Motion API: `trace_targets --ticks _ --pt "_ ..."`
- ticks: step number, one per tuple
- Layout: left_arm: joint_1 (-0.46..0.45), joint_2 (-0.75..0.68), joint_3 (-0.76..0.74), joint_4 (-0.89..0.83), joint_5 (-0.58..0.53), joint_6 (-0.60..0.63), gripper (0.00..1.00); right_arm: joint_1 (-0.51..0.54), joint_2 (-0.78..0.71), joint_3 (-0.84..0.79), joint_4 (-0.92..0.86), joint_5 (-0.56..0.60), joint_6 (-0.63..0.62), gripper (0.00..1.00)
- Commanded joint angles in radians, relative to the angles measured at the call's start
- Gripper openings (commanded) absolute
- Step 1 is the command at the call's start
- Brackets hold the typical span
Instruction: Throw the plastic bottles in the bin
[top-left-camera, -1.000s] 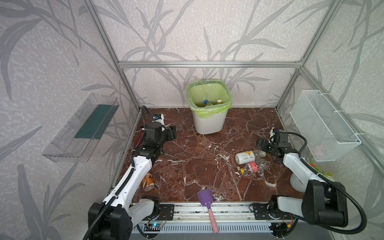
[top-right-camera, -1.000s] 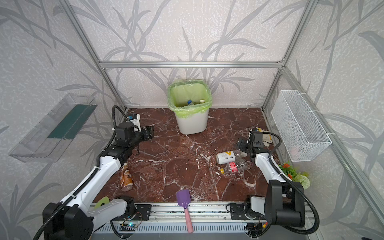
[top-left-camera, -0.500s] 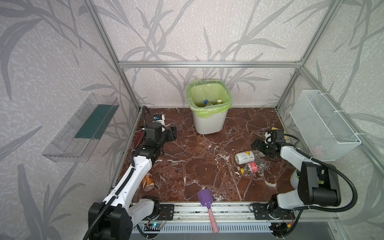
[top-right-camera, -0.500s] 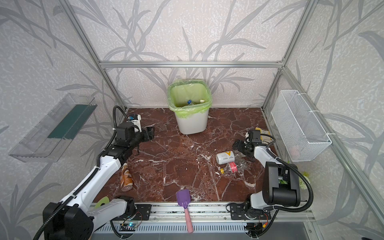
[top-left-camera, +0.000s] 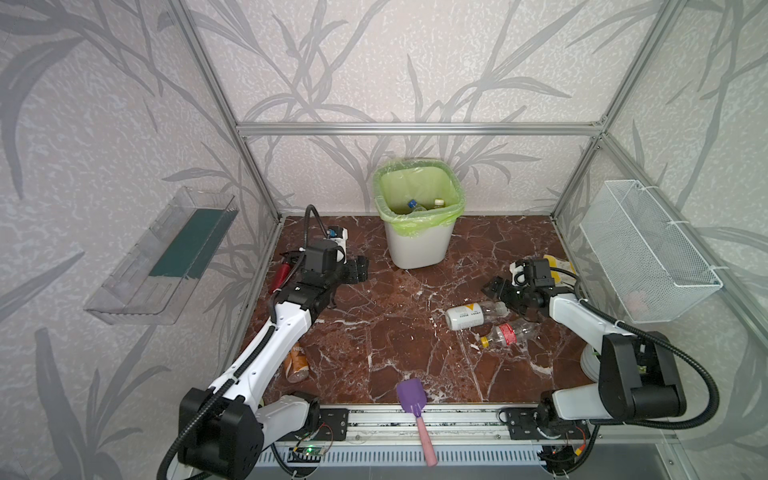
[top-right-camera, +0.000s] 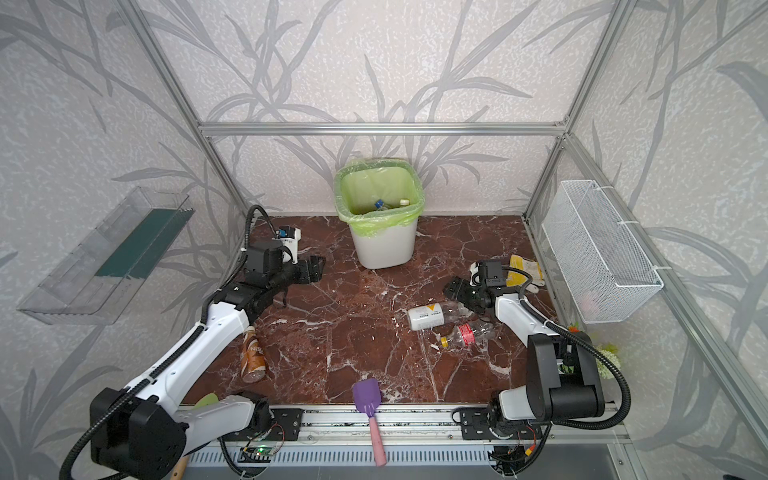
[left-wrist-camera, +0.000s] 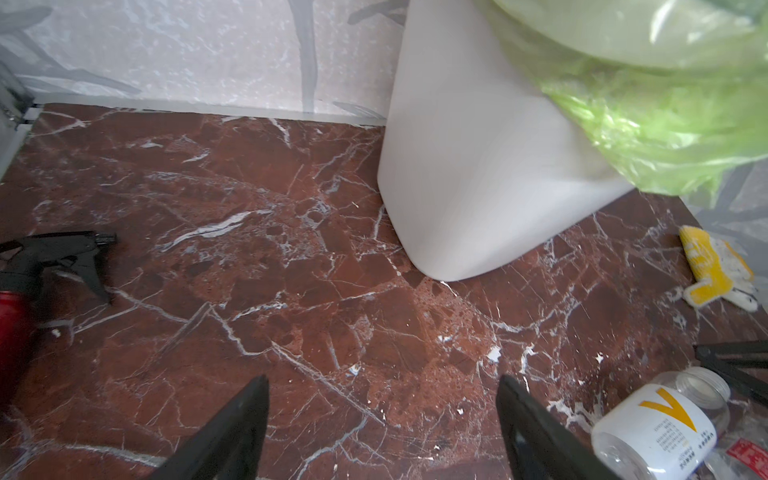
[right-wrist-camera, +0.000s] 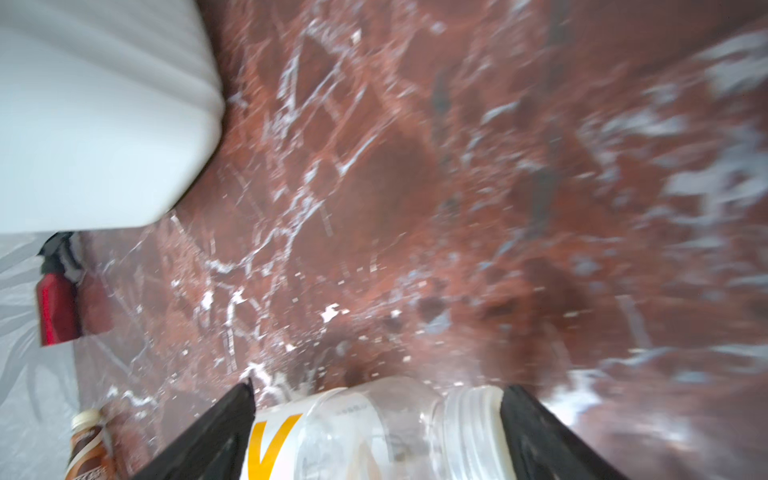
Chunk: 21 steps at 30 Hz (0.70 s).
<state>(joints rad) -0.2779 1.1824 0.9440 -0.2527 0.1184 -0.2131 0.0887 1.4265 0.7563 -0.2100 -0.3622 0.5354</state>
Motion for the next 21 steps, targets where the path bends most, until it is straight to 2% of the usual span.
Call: trace_targets --ticks 1,6,12,21 --pt "-0.041 0.015 0.043 -0.088 0.014 0.07 0.86 0.011 -0.009 0.028 -0.016 0.017 0.016 0.92" --pt "-0.089 0.025 0.044 -0.126 0.082 0.128 0.88 0.006 -0.078 0.019 -0.038 0.119 -0.039 0.93" --pt "-0.16 0.095 0.094 -0.2 0.183 0.192 0.9 0.024 0.02 0.058 -0.075 0.023 -0.066 0.93" --pt "-0.288 0.176 0.17 -0.277 0.179 0.275 0.91 0.128 0.029 0.007 -0.016 0.031 0.039 0.92"
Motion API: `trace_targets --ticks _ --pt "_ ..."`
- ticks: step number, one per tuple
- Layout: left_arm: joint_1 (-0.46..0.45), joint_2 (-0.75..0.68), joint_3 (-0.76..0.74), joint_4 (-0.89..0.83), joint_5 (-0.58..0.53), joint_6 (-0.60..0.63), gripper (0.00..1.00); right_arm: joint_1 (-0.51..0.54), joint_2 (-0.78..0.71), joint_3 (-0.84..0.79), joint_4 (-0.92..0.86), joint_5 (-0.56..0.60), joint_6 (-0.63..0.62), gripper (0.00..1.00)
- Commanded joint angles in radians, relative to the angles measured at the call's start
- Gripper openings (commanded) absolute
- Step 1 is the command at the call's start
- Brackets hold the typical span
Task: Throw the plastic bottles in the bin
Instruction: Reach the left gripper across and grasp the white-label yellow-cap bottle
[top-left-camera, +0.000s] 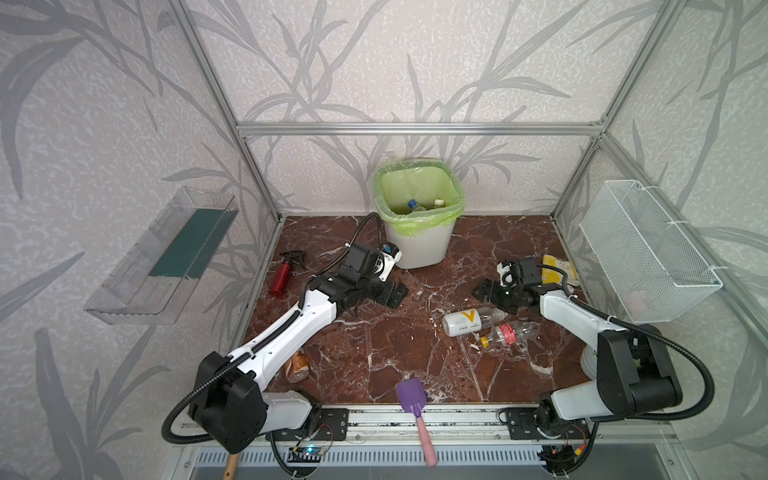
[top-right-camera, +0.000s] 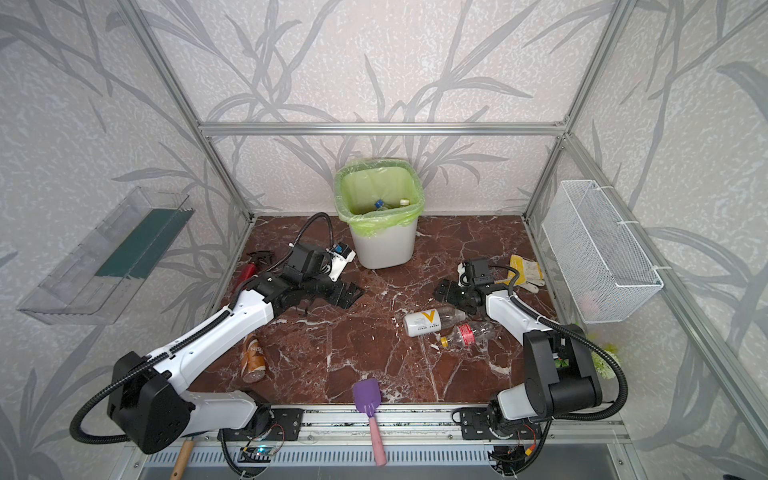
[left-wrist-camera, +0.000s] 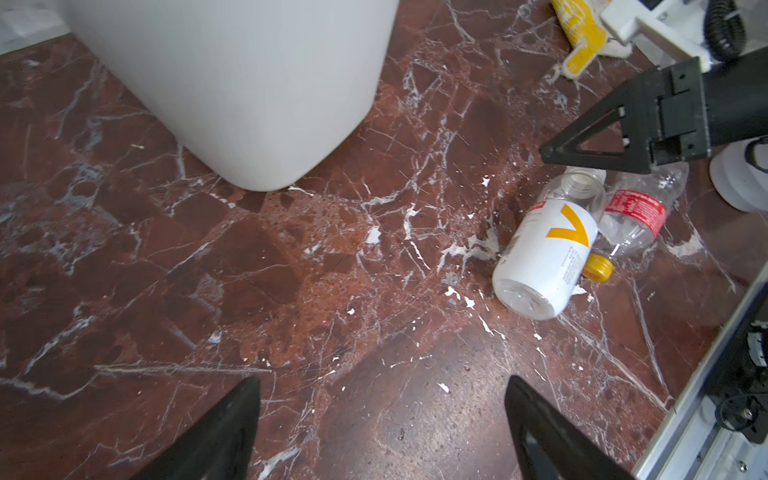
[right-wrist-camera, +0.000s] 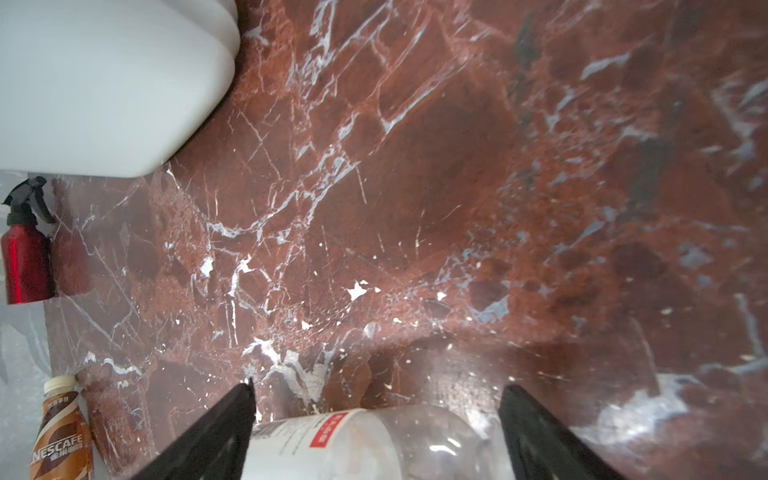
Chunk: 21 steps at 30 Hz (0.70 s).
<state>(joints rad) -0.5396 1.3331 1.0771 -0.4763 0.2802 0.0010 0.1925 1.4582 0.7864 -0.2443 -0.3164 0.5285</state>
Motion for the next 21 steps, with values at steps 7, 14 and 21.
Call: trace_targets --ticks 7,14,21 --pt "-0.114 0.114 0.075 -0.067 0.041 0.09 0.94 0.111 0.016 -0.025 0.103 -0.071 0.162 0.92" --pt "-0.211 0.231 0.156 -0.074 0.067 0.185 0.97 0.048 -0.075 0.016 0.019 -0.023 0.116 0.92" --pt "-0.303 0.453 0.346 -0.128 0.084 0.29 0.99 -0.158 -0.318 0.006 -0.069 0.026 0.03 0.92"
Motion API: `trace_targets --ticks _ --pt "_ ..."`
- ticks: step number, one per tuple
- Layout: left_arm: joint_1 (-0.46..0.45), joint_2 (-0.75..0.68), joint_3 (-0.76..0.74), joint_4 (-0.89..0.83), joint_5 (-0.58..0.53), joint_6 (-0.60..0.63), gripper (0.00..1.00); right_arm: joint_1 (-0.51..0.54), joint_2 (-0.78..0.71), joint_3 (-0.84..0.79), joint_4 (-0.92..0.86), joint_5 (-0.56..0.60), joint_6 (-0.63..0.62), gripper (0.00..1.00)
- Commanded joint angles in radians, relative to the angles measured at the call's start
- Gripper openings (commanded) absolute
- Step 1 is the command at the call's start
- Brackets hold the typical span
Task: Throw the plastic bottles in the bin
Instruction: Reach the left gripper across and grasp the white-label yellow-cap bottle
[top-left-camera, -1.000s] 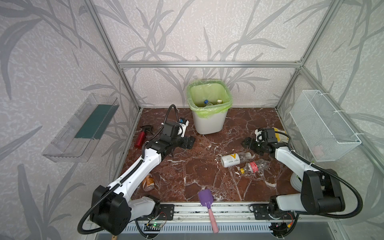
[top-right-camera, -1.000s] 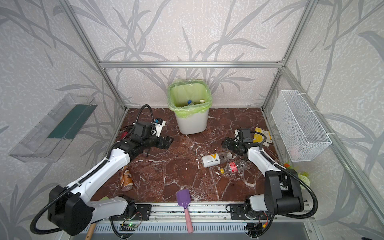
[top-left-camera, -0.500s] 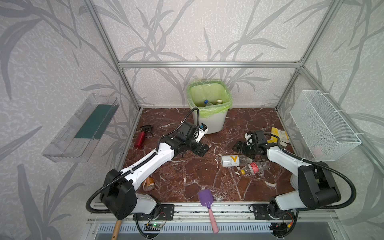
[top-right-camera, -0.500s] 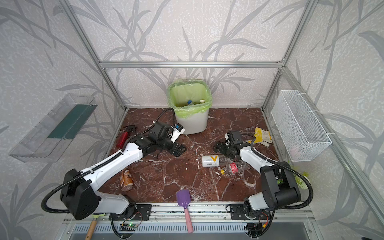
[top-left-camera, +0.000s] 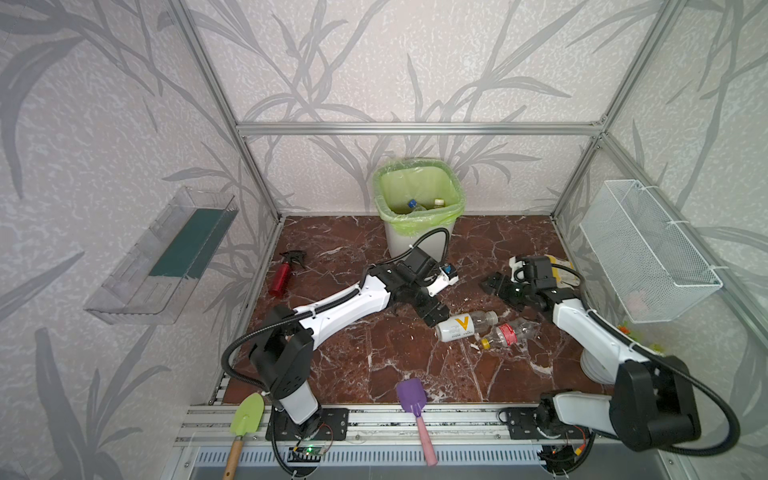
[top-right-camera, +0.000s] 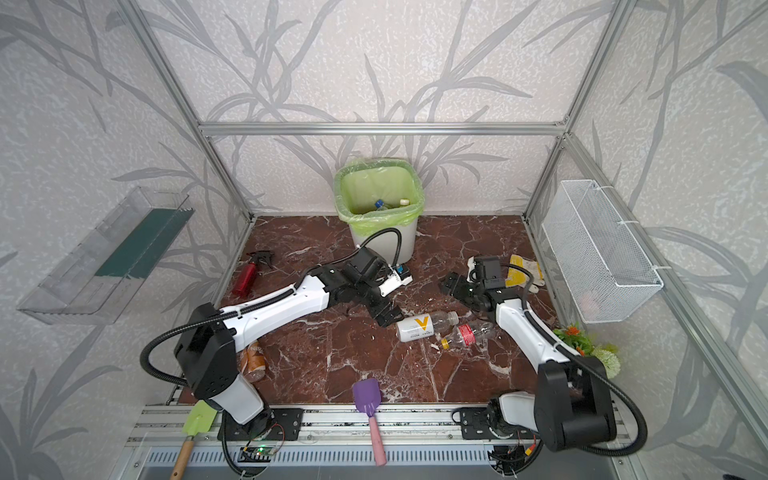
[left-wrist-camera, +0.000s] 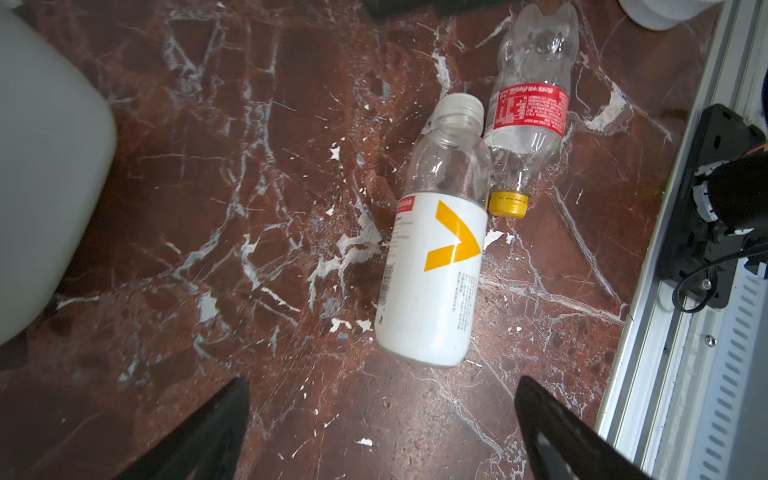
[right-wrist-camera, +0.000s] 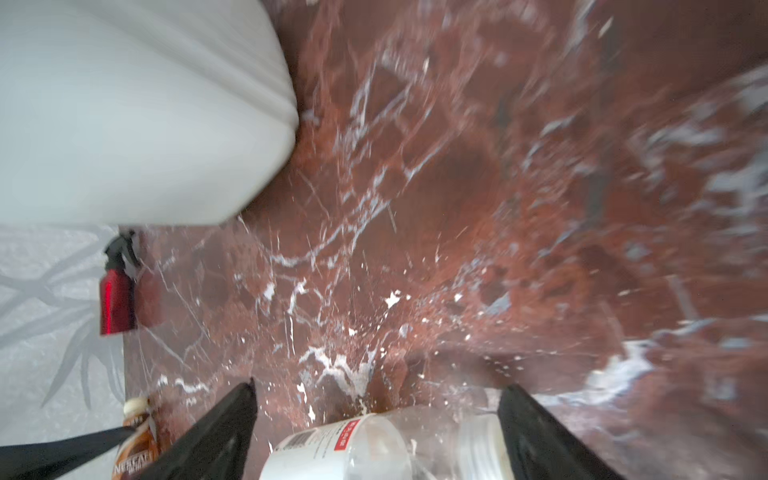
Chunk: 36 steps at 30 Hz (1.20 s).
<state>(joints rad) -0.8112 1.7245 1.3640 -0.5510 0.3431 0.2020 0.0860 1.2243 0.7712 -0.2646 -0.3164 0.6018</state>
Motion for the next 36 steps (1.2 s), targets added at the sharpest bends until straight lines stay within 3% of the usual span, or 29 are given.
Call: trace_targets --ticks 1,8,13,19,26,36 --pt "-0.044 0.09 0.079 -0.057 0.02 0.101 0.99 -0.08 -0.113 0.025 -0.066 0.03 -0.053 0.92" --pt "-0.083 0.28 0.229 -0.164 -0.014 0.136 0.98 -0.149 -0.199 0.019 -0.063 0.012 -0.072 0.92" --pt "-0.1 0.369 0.294 -0.12 -0.08 0.08 0.96 -0.149 -0.178 0.0 -0.016 -0.022 -0.071 0.92" --pt "-0.112 0.471 0.364 -0.14 -0.253 0.069 0.87 -0.15 -0.177 -0.039 0.022 -0.016 -0.074 0.92" --pt "-0.11 0.465 0.335 -0.117 -0.329 0.056 0.78 -0.15 -0.156 -0.055 0.054 -0.012 -0.071 0.92" --pt "-0.108 0.383 0.268 -0.04 -0.355 0.042 0.56 -0.15 -0.145 -0.065 0.068 -0.004 -0.07 0.92"
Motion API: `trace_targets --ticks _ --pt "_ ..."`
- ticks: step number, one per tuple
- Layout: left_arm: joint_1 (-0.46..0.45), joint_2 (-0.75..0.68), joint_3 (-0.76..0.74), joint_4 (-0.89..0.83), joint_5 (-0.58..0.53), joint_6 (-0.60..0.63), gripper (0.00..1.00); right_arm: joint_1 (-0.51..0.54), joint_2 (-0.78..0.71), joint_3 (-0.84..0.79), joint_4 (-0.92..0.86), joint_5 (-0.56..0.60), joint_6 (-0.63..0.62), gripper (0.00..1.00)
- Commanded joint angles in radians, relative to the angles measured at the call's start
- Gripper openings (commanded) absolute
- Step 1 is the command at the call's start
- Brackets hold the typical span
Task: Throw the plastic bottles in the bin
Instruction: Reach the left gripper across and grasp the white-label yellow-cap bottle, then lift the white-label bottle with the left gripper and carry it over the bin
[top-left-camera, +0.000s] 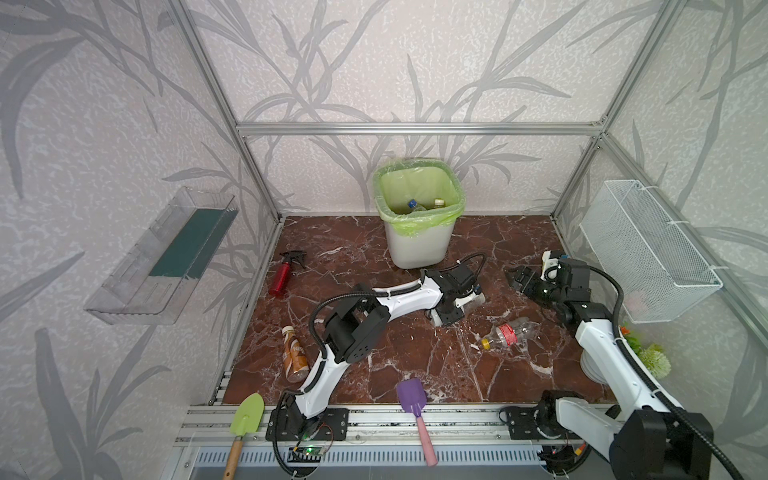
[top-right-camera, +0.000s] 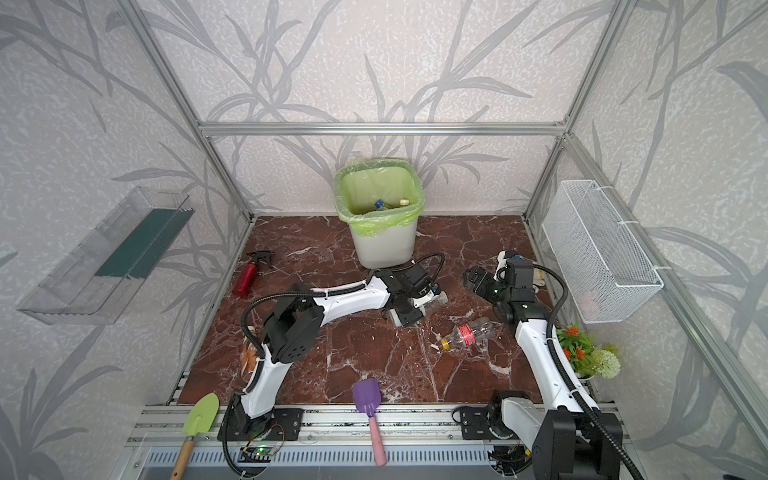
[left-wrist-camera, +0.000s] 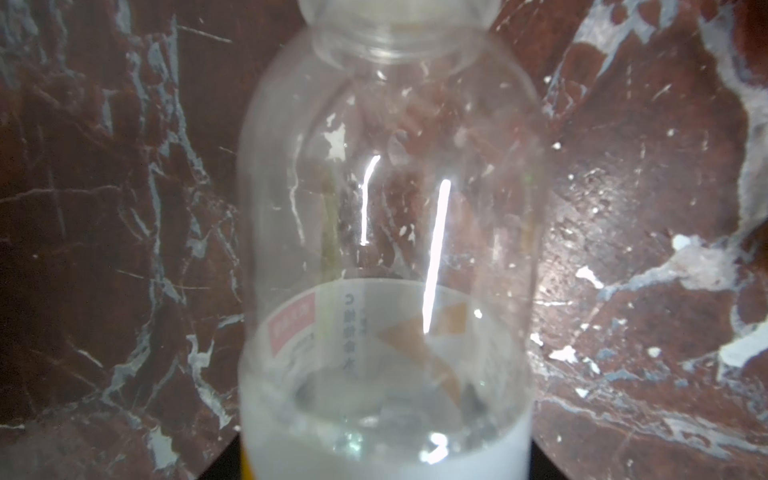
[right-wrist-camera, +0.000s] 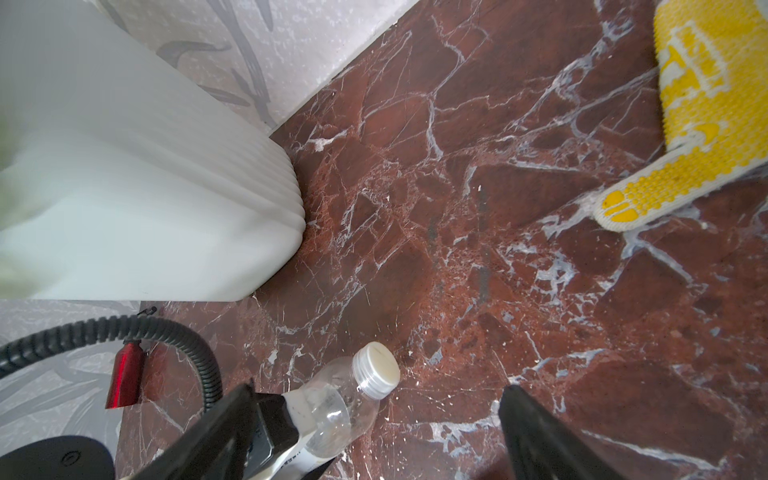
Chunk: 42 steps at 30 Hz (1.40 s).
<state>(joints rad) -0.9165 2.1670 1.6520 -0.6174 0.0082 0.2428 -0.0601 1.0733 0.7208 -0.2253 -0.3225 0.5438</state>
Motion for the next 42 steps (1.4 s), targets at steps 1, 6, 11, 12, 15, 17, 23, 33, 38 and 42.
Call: trace_targets --ticks 1,6,11,12,15,17,23,33,38,42 --pt "-0.002 -0.069 -0.025 0.031 -0.022 -0.002 0.54 -0.004 0.007 -0.017 0.031 0.0 -0.012 0.92" --pt "0.001 -0.159 -0.066 0.055 -0.008 -0.021 0.53 -0.004 0.005 -0.023 0.032 0.008 -0.02 0.92" --pt "0.008 -0.311 -0.142 0.077 -0.02 -0.048 0.54 -0.004 0.031 -0.044 0.061 -0.003 -0.015 0.92" --pt "0.01 -0.343 -0.16 0.083 -0.023 -0.053 0.54 -0.004 0.037 -0.05 0.07 -0.006 -0.012 0.91" --pt "0.014 -0.461 -0.232 0.109 -0.038 -0.074 0.54 -0.004 0.055 -0.061 0.09 -0.011 -0.008 0.91" --pt "0.02 -0.545 -0.298 0.144 -0.061 -0.095 0.55 -0.004 0.068 -0.06 0.1 -0.013 -0.011 0.91" --pt "0.043 -0.828 -0.533 0.301 -0.189 -0.194 0.58 -0.003 0.096 -0.029 0.089 -0.017 -0.037 0.9" --pt "0.105 -1.322 -0.885 0.513 -0.39 -0.304 0.64 0.09 0.14 0.04 -0.006 0.09 -0.132 0.9" --pt "0.12 -1.548 -1.061 0.603 -0.481 -0.391 0.66 0.119 0.17 0.07 -0.057 0.123 -0.168 0.9" --pt "0.125 -1.655 -1.112 0.64 -0.485 -0.385 0.66 0.132 0.187 0.099 -0.068 0.12 -0.173 0.9"
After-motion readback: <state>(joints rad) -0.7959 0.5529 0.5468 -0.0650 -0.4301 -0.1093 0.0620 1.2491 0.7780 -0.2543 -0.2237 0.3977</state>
